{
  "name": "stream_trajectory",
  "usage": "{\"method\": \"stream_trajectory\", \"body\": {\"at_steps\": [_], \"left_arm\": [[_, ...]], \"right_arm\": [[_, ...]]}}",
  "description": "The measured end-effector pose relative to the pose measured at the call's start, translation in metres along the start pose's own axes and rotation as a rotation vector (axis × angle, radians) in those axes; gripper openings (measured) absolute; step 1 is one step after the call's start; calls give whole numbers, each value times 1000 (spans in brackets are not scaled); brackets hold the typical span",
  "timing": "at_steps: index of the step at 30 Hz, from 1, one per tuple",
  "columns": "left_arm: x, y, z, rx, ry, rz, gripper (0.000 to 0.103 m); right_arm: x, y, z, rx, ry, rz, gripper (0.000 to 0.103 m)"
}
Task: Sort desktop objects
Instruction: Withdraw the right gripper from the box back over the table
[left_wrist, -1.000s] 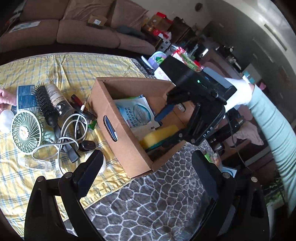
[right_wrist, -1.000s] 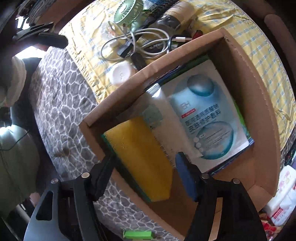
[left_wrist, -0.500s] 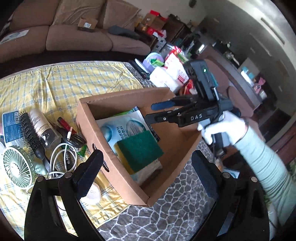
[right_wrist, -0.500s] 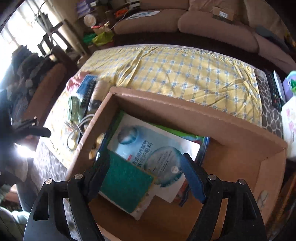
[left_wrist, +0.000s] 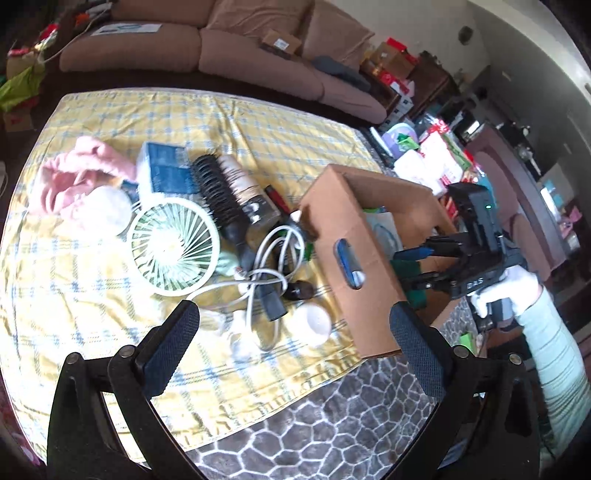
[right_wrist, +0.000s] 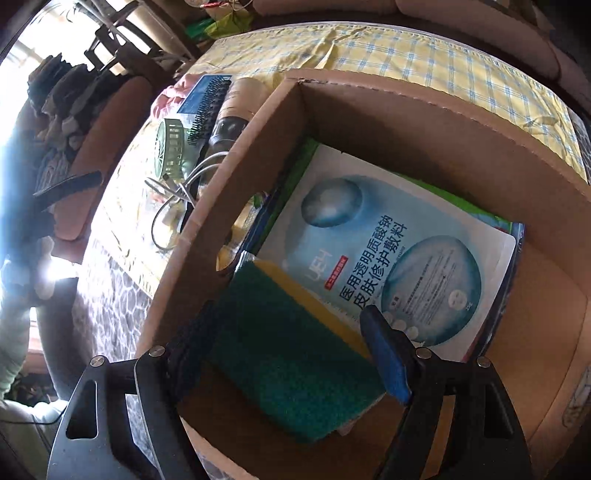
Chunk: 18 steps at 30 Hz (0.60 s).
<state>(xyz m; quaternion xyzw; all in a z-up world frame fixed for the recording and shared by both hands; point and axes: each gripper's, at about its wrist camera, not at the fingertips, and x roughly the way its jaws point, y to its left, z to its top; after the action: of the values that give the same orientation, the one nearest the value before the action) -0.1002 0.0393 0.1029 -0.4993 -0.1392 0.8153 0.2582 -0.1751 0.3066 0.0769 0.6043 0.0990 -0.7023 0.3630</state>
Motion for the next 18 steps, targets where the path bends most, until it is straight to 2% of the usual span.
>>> {"method": "stream_trajectory", "body": {"at_steps": [3,5,7,9,11,14,15,17,18], "left_arm": [[-12,27,-14,-67,-20,28,103],[-18,40,-21,-94,-23,42,103],[-22,46,-28,-99,-18,47,103],[-25,46,-33,-91,-15,53,103],[-27,46,-37,-80,-10,59,103],[-28,47,-40,-71,-10,78,103],[-28,48,-40,-71,-11,86,103],[-27,49,-41,-66,-17,115,103],[-27,49,-42,-60,-22,133,103]], "right_arm": [[-19,-1,3,40,-97,-24,80],[-32,-13,6,142,-179,-16,78],[-36,-25,8,244,-223,-49,73],[-31,-33,11,279,-212,-115,62],[-18,-38,11,296,-163,-134,59],[5,-24,7,217,-43,-164,57],[9,-16,4,179,-21,-177,52],[0,-10,3,170,-54,-202,51],[-9,-11,3,192,-86,-204,55]]}}
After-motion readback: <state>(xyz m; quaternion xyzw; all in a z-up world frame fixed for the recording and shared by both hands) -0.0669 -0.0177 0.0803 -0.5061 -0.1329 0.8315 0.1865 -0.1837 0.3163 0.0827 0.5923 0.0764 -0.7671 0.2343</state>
